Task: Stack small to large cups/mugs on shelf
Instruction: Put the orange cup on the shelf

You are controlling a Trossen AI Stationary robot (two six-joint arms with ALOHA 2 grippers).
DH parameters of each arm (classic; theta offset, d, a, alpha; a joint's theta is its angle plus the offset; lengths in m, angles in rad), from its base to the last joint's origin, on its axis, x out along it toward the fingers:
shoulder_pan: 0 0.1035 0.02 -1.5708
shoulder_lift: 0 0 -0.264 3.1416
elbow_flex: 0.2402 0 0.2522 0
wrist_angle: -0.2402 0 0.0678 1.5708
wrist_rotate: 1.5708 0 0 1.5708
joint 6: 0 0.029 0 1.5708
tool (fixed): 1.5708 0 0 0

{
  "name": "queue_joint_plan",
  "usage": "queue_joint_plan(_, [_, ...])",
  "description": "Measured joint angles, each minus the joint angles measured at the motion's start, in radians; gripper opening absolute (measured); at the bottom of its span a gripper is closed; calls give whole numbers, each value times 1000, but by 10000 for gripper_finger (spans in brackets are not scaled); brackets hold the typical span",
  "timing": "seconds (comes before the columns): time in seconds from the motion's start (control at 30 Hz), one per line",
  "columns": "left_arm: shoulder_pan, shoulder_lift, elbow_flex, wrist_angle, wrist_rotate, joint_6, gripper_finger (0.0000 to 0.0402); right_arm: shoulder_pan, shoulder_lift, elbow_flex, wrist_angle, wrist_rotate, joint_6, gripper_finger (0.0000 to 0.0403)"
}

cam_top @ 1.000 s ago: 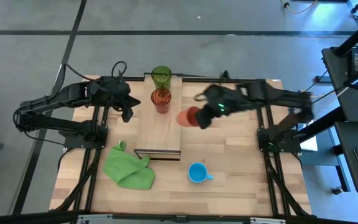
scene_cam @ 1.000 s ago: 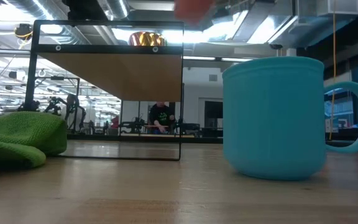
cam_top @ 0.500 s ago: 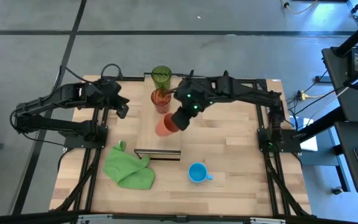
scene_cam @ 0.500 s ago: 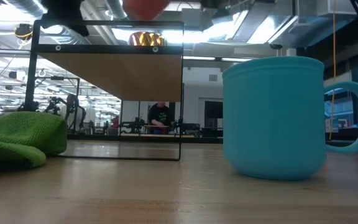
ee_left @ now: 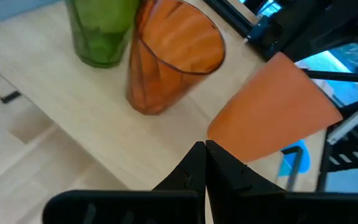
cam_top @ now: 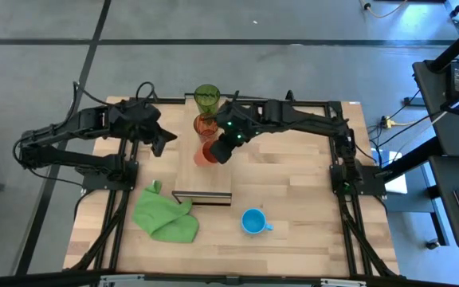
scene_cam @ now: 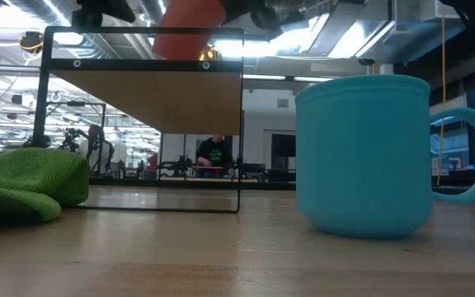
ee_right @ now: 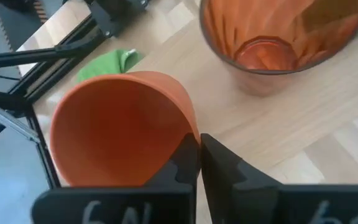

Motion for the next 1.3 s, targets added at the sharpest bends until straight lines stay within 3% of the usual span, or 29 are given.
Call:
queue_joint_plan(0.37, [-96, 7, 0, 14, 123, -64, 0, -11, 17, 1, 49, 8, -26, 15])
queue_joint_plan(0.6, [-180, 78, 0, 39, 120, 1, 0, -14, 17, 1, 54, 8, -30, 15])
queue_joint_plan(0.87, [-231, 247, 0, 43, 52, 121, 0, -14, 17, 1, 52, 16, -30, 16])
queue_joint_plan(1.13, [-230, 250, 0, 28, -79, 140, 0, -13, 17, 1, 12, 15, -24, 16])
queue_joint_plan(1.3, [-231, 253, 0, 33, -92, 140, 0, -13, 17, 1, 14, -10, -19, 16])
